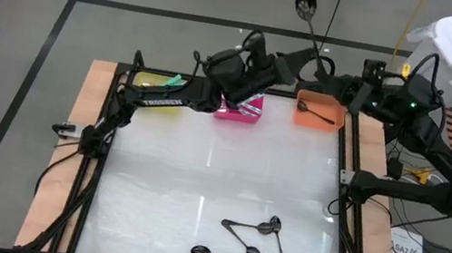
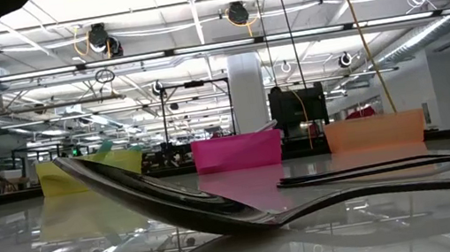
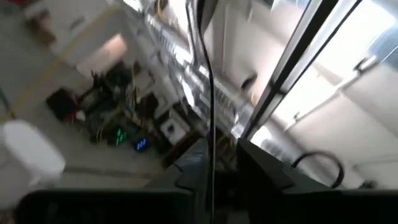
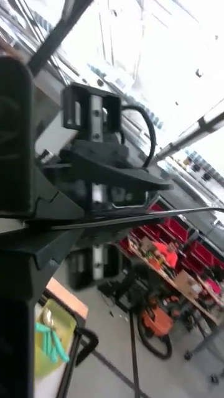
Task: Sort silverware by color (type)
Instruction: Put the black spoon into the orange bin
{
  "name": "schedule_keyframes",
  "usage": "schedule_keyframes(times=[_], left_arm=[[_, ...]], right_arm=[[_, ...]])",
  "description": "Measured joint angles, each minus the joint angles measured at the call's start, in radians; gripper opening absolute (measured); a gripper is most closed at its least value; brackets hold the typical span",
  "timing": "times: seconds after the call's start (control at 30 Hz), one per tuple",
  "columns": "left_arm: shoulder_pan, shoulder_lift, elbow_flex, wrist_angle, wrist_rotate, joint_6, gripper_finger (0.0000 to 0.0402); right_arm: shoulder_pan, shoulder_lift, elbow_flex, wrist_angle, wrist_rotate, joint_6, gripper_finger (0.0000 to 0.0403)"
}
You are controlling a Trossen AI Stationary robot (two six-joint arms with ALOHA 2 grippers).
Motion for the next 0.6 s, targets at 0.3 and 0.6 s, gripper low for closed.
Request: schedule_keyframes(times=[0.3, 0.6], left_arm=[[0.008, -0.098, 0.0, -0.509, 0.186, -0.064, 0.0113], [0.006, -0.182, 0.0, -1.019, 0.251, 0.067, 0.0113]], right_arm=[[-0.047, -0.035, 0.105, -0.342, 0.049, -0.073, 0.0002], [-0.141, 0.082, 0.35, -0.888, 0.071, -0.266, 0.0001]])
